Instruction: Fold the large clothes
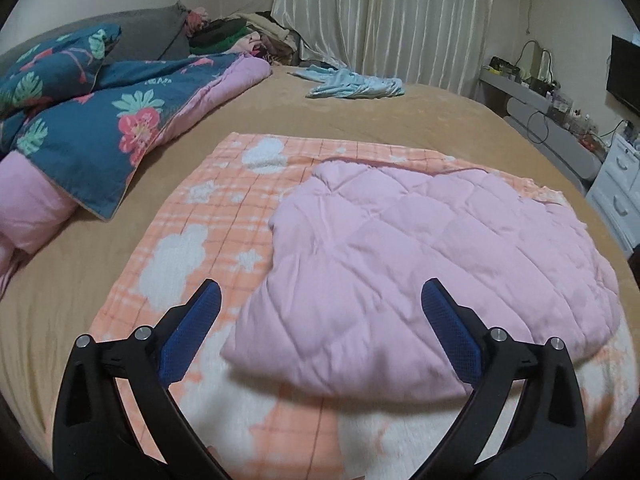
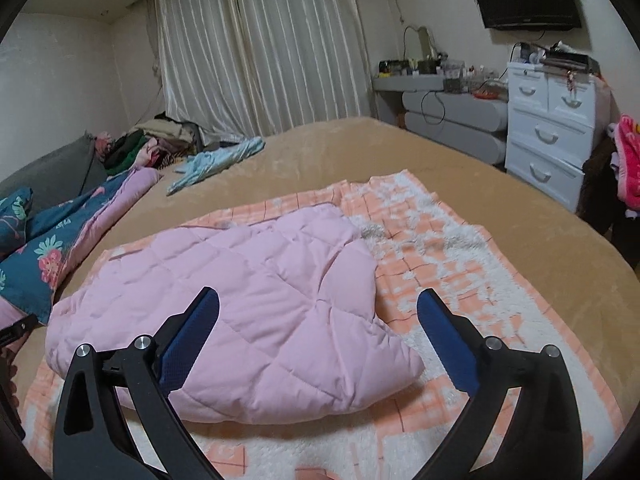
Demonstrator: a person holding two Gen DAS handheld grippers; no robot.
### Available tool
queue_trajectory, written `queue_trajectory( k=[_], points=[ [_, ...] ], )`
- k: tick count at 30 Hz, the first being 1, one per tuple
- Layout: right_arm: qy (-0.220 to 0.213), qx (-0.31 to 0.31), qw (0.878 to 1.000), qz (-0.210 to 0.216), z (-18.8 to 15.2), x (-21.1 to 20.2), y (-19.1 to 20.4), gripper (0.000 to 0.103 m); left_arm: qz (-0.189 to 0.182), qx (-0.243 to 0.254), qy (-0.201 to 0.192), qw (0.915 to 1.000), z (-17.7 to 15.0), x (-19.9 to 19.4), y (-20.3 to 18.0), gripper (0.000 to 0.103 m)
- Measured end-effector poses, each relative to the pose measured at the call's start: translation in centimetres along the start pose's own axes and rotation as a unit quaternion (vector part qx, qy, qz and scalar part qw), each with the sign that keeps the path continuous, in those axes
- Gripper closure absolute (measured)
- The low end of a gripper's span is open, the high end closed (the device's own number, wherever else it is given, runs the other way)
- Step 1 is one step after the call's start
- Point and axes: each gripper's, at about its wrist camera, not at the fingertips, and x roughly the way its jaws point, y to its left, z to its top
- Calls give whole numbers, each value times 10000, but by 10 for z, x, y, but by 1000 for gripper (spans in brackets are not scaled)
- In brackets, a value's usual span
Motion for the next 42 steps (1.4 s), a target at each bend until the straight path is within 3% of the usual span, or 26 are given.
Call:
queue_trajectory(
  k=[8, 14, 21, 28, 34, 37, 38, 42],
  points=[
    [-120, -178, 9997, -142, -19, -27, 9, 4, 37, -73, 100, 9999, -22, -16, 7, 9],
    [40, 160, 9997, -167, -39, -30, 4, 4, 112, -93, 190, 9997, -34, -20, 6, 9],
    [494, 558, 9971, -129, -54, -5, -6, 4, 123, -76, 436, 9989, -48, -6, 0, 9],
    [1081, 1084, 9881, -115, -70, 27, -21, 4, -145, -536, 862, 9947, -64, 20, 3, 9],
    [1359, 1307, 9821, -63, -78, 44, -22, 4, -553, -1379, 1104, 9827, -65, 43, 17, 9],
    [1358, 1212, 9833, -65, -76, 46, -18, 4, -837, -1948, 1188, 9700, -63, 56, 24, 9],
    [1367, 1191, 9834, -58, -77, 47, -16, 4, -1010, -2225, 1241, 9617, -62, 63, 27, 9],
    [1413, 1188, 9828, 14, -78, 51, -13, 4, -1218, -2828, 1299, 9425, -61, 82, 32, 9]
  ],
)
